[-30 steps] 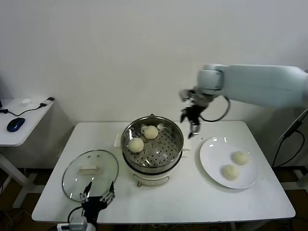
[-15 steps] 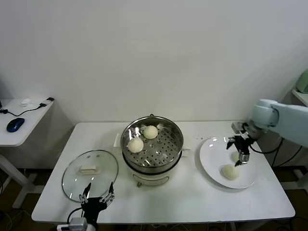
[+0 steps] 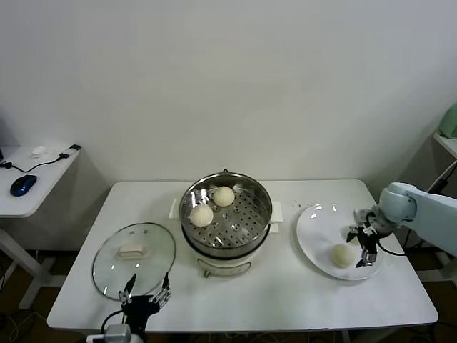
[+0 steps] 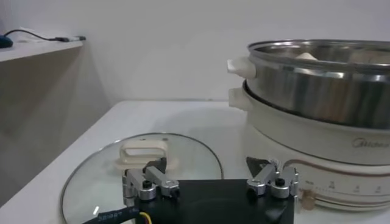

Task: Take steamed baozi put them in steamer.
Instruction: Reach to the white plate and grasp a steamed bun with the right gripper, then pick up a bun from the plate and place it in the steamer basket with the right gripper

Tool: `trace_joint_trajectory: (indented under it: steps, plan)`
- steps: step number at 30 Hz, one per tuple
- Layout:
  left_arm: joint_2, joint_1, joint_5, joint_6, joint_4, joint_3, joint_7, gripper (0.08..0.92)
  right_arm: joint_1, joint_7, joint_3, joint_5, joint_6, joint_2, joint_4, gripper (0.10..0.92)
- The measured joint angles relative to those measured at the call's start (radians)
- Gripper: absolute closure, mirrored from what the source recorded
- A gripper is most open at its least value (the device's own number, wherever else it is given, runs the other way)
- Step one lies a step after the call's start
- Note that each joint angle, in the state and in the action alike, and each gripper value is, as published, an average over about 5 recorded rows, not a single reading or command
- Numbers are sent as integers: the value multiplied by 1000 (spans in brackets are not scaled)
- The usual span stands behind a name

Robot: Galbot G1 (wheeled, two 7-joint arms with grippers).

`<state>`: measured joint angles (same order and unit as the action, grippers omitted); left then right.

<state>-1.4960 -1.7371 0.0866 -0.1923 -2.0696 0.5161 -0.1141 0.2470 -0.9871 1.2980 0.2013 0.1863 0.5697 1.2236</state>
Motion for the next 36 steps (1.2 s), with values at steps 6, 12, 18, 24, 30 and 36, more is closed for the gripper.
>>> trace_joint_trajectory:
  steps: [6, 12, 18, 24, 30, 36]
  plan:
    - [1, 2, 1, 0, 3, 1, 0, 177, -46, 13, -33, -12, 4, 21, -19, 207]
    - [2, 7, 2, -1, 6, -2, 0, 177, -67, 27, -57, -19, 6, 34, -31, 251]
    - [2, 5, -3, -1, 5, -10, 0, 177, -68, 29, -70, -21, -1, 33, -33, 311]
    - [3, 1, -8, 3, 2, -14, 0, 177, -19, 2, -59, -17, -35, 27, -18, 321]
    - [5, -2, -14, 3, -5, -17, 1, 177, 137, -51, -1, 29, -124, 54, -18, 329]
    - [10, -9, -19, 3, -14, -15, 2, 177, 393, -109, 128, 146, -264, 157, -15, 330]
